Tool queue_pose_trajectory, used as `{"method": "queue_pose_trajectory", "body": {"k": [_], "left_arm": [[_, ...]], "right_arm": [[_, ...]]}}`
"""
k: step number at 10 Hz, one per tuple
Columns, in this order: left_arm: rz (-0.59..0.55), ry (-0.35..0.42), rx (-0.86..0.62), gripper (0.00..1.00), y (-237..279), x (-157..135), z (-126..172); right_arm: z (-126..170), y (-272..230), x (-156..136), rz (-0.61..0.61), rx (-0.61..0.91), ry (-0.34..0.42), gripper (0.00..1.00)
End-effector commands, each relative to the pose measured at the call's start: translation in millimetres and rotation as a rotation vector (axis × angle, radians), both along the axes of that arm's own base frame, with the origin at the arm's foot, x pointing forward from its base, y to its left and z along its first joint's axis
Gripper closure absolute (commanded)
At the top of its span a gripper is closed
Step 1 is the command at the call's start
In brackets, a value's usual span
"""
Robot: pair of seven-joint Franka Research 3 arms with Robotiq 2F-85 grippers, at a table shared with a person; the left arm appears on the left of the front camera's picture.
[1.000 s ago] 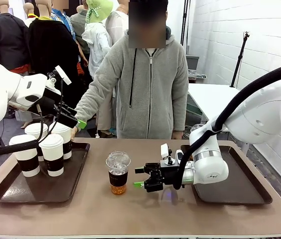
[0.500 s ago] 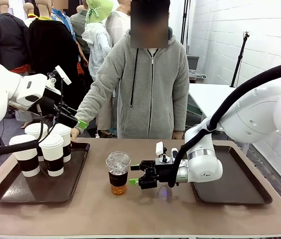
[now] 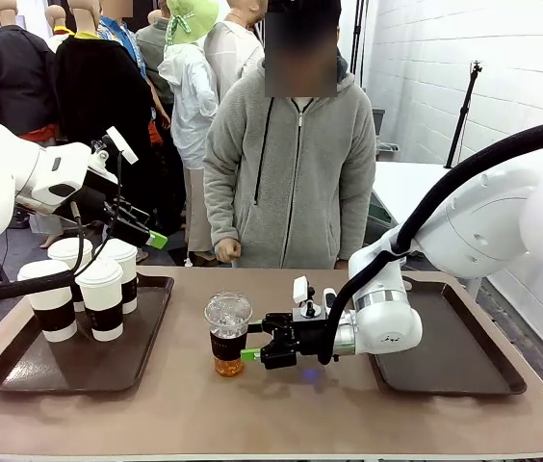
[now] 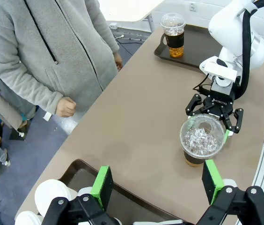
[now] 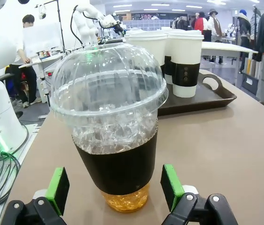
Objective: Distribute the coffee onto the tray.
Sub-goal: Pick up another iced Americano from the middle of the table and place it on the right Handle tray.
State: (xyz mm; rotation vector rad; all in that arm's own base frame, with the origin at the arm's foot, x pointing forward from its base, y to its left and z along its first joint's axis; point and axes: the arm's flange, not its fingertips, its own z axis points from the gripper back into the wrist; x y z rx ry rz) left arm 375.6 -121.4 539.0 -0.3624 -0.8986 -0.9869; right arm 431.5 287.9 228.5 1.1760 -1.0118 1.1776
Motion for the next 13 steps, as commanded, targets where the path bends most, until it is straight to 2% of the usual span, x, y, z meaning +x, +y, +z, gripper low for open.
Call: {"method": "queue_pose_trajectory", "body": {"k": [1, 7, 9, 13], "left_arm": [[-0.006, 0.006, -0.005, 0.0, 2, 2, -2], [-0.006, 0.006, -0.005, 0.0, 2, 2, -2], [-0.006, 0.006, -0.005, 0.0, 2, 2, -2], [-0.006, 0.006, -0.005, 0.0, 2, 2, -2]], "right_arm": [[-4, 13, 1, 0.013, -0.007, -0.006, 0.0], [-5, 43, 4, 0.074, 0.001, 0.014, 0.0], [-7, 49, 7, 0.024, 0.01, 0.045, 0.0], [-5, 65, 11, 0.016, 0.008, 0.064, 0.0]]}}
